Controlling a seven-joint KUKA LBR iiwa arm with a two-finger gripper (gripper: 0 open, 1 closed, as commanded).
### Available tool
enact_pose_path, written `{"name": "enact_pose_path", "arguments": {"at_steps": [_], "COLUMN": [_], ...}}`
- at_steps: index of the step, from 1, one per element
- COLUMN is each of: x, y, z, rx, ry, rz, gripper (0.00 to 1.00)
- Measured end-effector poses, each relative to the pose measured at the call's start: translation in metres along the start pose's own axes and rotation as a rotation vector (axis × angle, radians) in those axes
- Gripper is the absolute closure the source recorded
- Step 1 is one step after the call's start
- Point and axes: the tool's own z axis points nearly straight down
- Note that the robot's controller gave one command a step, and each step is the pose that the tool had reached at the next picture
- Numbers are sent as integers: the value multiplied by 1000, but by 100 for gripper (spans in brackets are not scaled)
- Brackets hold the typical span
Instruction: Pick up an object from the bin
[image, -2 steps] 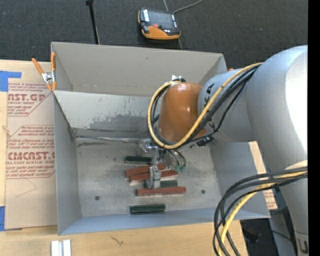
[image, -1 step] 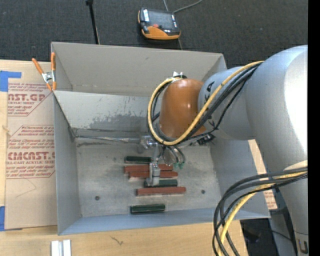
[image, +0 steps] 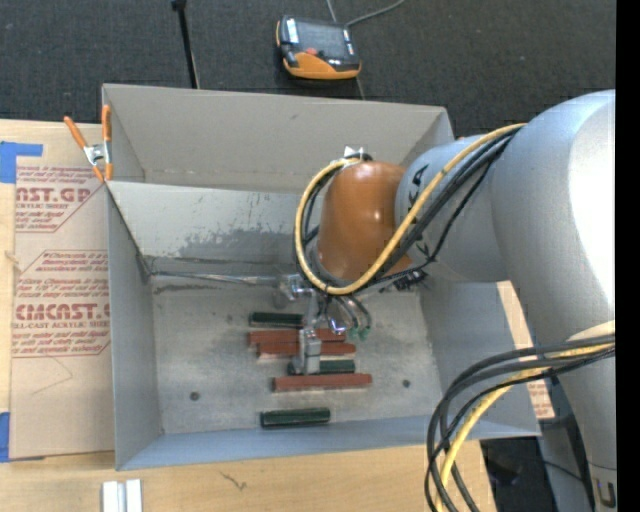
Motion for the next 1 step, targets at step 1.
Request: {"name": "enact_pose_path", "arguments": {"at_steps": [1], "x": [-4], "y": [-1], "z": [-5], "rx": [-2], "ry": [9], "rz": [33], "gripper": [100]}}
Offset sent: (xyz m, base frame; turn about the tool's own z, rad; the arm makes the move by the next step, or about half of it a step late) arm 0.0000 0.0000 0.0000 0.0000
